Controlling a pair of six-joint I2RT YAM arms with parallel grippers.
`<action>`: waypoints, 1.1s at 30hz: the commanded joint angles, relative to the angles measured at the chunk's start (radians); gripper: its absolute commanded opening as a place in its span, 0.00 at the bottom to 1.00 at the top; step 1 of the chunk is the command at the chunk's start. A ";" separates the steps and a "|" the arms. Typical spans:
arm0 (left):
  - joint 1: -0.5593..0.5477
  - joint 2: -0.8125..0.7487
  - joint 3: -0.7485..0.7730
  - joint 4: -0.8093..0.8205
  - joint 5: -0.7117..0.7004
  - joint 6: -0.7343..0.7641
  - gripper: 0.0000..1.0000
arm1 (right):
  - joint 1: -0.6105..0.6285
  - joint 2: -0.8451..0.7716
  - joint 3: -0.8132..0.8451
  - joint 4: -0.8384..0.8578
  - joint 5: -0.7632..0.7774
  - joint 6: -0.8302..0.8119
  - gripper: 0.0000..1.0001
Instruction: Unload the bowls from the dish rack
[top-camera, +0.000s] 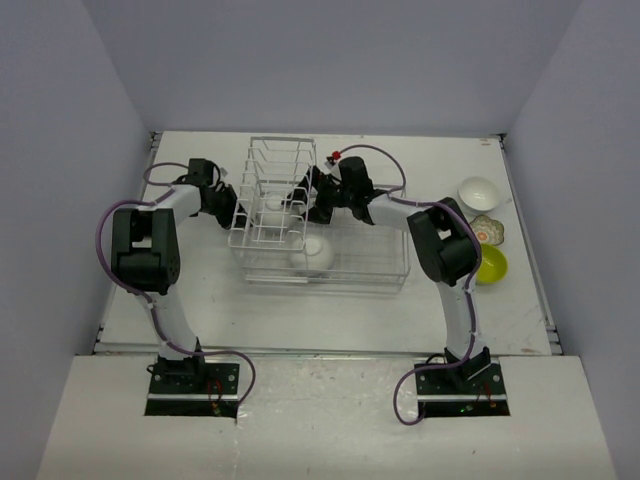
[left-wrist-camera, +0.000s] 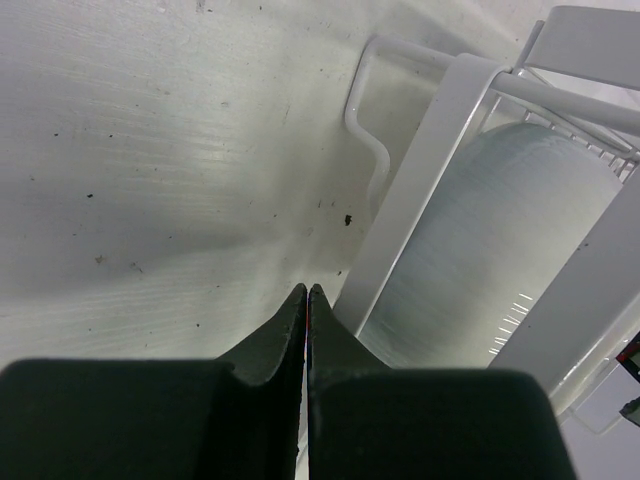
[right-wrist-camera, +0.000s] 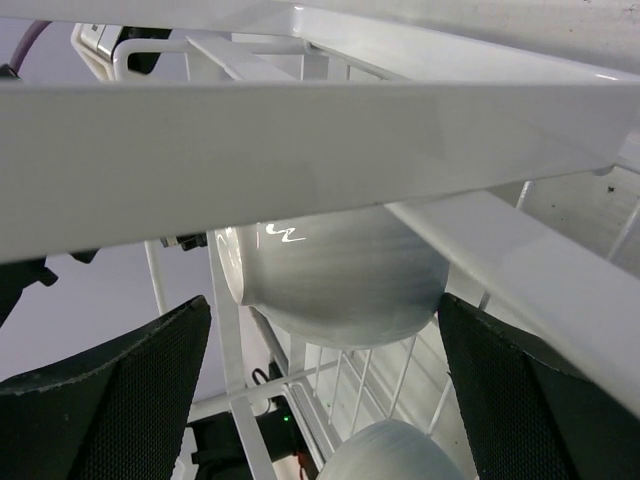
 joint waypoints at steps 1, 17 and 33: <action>0.001 -0.021 0.004 0.027 0.048 -0.007 0.00 | 0.024 -0.056 -0.030 0.162 -0.060 0.071 0.93; 0.001 -0.011 0.010 0.021 0.045 -0.001 0.00 | 0.035 -0.065 -0.071 0.394 -0.175 0.150 0.92; 0.001 -0.005 0.013 0.016 0.041 0.000 0.00 | 0.035 0.014 -0.102 0.534 -0.126 0.288 0.75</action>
